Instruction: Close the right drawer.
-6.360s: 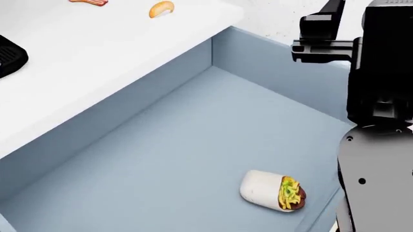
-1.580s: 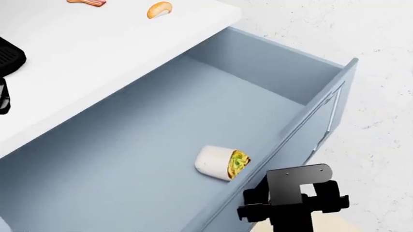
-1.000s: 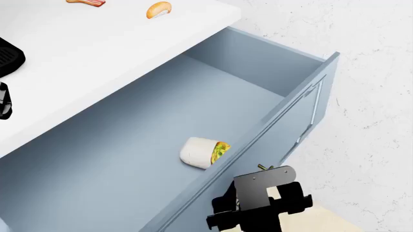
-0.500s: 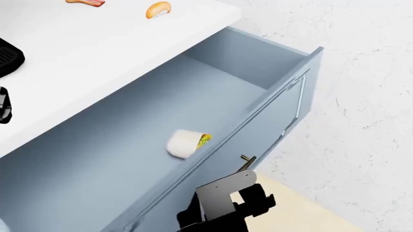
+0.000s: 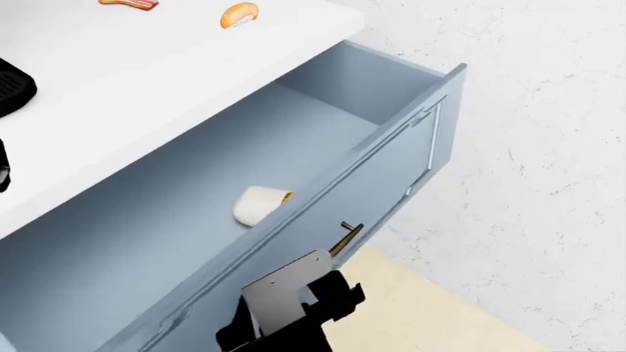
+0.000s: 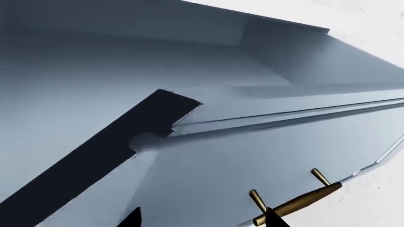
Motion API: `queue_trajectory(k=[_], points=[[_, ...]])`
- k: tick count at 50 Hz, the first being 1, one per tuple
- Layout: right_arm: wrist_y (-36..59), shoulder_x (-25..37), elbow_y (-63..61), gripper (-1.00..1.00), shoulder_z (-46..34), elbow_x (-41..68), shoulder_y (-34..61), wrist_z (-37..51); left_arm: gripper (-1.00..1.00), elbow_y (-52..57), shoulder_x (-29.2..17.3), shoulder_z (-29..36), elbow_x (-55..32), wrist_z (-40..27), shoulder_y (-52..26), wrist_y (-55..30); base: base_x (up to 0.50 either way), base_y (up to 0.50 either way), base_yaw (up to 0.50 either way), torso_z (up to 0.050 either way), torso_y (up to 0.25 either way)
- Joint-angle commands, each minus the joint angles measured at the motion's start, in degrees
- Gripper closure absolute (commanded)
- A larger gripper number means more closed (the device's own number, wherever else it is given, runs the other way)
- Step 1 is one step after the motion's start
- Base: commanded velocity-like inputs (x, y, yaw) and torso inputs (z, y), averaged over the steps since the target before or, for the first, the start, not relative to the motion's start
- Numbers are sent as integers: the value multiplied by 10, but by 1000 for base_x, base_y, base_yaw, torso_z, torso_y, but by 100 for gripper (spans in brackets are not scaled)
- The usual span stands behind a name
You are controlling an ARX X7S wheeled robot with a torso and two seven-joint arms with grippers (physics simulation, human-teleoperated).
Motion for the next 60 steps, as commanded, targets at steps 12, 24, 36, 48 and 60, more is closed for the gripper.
queue_trajectory(k=[12,24,36,48,60], points=[[-31,-22,-32,-100,-232,178,72,34,-100,2,-3,-12,-5,-3,20,11,0,0,0,0,0],[-64,-22,-37,-100,-362,285,124,66,-100,3,-5,-17,-9,-2,17,9,0,0,0,0,0],[-77,-22,-39,-100,-400,320,150,72,-100,18,-11,-26,-16,-3,24,0,0,0,0,0,1],[-76,-22,-48,-100,-402,323,152,75,-100,40,-17,-36,-24,-7,28,-17,0,0,0,0,1],[-98,22,-29,-100,-373,342,139,109,-100,35,-11,-19,-18,-10,17,-19,0,0,0,0,1]])
